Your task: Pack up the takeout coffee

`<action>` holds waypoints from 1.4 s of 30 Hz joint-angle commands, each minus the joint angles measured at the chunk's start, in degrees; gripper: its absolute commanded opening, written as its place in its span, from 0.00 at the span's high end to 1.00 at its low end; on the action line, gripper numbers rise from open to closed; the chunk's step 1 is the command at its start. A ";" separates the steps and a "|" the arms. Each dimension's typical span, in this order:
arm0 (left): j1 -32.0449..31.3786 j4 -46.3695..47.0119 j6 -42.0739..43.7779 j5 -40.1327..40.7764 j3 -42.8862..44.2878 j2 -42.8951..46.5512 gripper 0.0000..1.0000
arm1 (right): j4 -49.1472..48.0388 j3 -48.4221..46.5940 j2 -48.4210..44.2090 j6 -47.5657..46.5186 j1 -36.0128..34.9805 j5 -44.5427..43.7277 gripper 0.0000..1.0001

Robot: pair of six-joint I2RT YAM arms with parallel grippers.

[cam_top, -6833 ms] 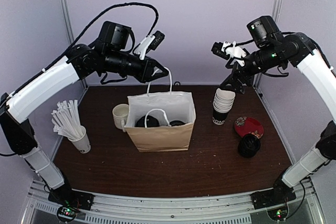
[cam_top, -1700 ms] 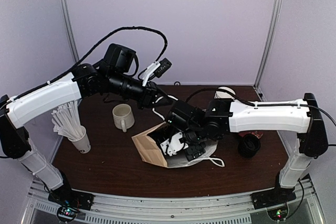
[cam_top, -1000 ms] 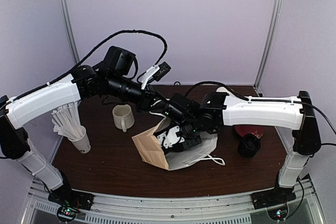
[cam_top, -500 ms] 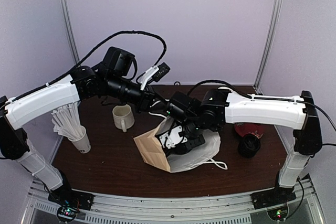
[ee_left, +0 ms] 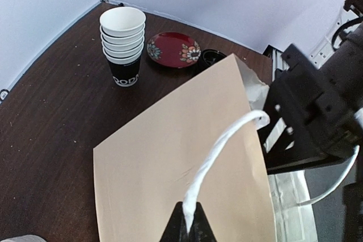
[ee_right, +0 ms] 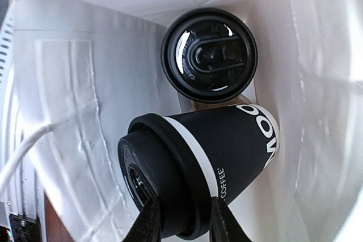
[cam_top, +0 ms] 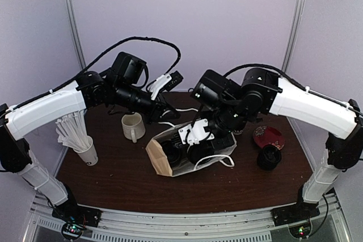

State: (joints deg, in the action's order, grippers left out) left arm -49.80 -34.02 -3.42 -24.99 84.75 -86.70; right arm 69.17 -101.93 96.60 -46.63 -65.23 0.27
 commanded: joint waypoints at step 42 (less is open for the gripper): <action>6.30 0.55 5.00 15.99 10.09 -7.37 0.97 | 7.20 3.43 -19.57 12.12 35.98 24.78 0.78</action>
State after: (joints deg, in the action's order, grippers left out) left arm -43.99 -37.21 2.66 -9.52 93.45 -94.41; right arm 76.01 -104.18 75.99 -37.47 -34.74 17.54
